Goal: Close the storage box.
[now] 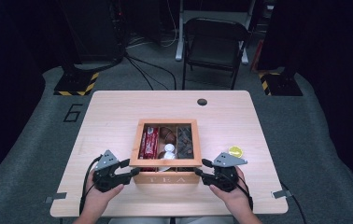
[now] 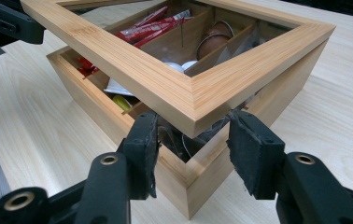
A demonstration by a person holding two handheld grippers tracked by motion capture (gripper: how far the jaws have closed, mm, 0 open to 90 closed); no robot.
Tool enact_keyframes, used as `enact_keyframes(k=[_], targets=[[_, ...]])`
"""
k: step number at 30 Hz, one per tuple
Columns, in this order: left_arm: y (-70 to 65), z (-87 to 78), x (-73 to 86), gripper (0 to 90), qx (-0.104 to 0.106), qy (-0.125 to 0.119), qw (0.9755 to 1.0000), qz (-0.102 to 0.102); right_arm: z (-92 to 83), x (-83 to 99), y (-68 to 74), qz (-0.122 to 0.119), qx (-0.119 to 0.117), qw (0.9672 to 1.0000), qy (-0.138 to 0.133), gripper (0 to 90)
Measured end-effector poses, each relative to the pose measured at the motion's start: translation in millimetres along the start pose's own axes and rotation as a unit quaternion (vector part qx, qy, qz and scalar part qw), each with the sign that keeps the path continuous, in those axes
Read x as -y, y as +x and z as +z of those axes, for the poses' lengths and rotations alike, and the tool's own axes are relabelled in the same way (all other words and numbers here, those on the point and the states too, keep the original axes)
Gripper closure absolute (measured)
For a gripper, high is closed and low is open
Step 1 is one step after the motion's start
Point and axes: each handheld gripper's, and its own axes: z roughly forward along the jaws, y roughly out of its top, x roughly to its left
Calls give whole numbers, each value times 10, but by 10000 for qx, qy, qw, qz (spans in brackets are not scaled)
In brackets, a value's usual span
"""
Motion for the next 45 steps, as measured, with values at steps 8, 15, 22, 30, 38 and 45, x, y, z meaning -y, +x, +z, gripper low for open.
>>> enact_keyframes(k=[8,15,22,30,38,45], targets=[[-10,52,58,485,30,113,9999,57,60,90,5,46,-18,10000,47,518],[0,75,95,485,67,184,9998,94,86,122,11,3,-13,9999,131,518],[0,85,112,484,66,230,9997,105,101,147,8,-16,-37,9998,175,518],[-15,84,118,482,53,372,9993,63,114,158,10,-12,-67,9995,294,518],[-24,81,129,475,49,515,9987,4,115,172,4,20,-114,9993,367,494],[-28,40,114,455,19,380,9992,-94,75,175,-34,246,-166,9993,245,497]])
